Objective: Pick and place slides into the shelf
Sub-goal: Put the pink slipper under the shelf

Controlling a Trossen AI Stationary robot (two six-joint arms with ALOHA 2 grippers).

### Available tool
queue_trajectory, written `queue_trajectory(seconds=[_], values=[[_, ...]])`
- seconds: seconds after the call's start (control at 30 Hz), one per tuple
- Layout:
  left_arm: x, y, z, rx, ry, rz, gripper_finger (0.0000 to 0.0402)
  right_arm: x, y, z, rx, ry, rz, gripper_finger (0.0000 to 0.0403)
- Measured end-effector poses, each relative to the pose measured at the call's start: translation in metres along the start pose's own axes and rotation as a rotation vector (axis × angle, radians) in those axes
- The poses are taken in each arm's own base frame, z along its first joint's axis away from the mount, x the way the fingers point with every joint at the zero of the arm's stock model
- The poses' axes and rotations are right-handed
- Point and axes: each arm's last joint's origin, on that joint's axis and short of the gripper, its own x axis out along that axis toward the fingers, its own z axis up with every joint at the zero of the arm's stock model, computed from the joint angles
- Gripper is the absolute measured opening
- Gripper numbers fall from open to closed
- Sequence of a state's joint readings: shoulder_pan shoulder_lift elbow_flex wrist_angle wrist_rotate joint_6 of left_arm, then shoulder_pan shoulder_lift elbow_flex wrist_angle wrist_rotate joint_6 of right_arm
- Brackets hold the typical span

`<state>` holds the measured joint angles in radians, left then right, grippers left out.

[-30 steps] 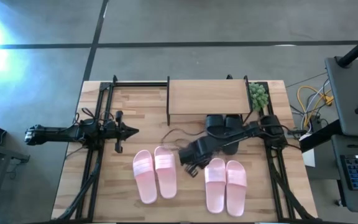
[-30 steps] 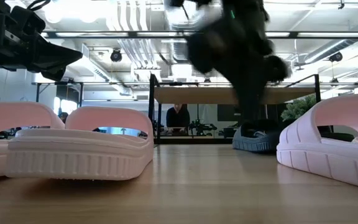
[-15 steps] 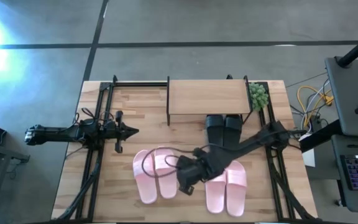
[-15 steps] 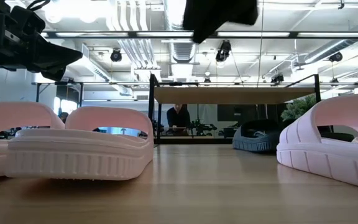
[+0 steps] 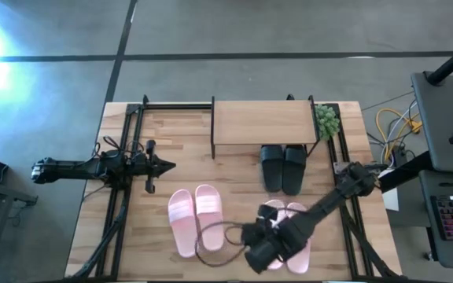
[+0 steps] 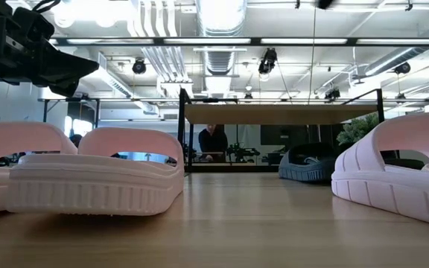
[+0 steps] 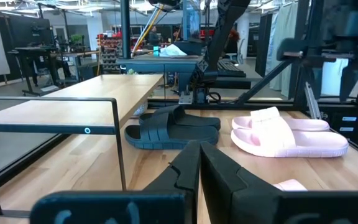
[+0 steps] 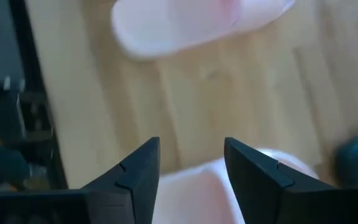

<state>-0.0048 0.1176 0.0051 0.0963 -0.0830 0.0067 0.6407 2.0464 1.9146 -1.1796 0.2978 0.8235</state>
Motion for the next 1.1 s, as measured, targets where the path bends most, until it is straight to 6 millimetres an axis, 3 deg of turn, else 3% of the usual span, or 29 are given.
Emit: queue_trajectory(seconds=[0.2, 0.4, 0.7, 1.1], values=[[0.000, 0.000, 0.000, 0.000, -0.001, 0.000, 0.0000, 0.005, 0.017, -0.032, -0.009, 0.065, 0.007, 0.0179], [0.000, 0.000, 0.000, 0.000, 0.002, 0.000, 0.0000, 0.015, 0.019, -0.053, -0.026, 0.123, -0.050, 0.0221], [0.000, 0.000, 0.000, 0.000, 0.003, 0.000, 0.0000, 0.028, 0.003, -0.060, -0.080, 0.109, -0.214, 0.0272], [0.000, 0.000, 0.000, 0.000, 0.006, 0.000, 0.0000, 0.056, -0.014, -0.079, -0.118, 0.180, -0.327, 0.0258]])
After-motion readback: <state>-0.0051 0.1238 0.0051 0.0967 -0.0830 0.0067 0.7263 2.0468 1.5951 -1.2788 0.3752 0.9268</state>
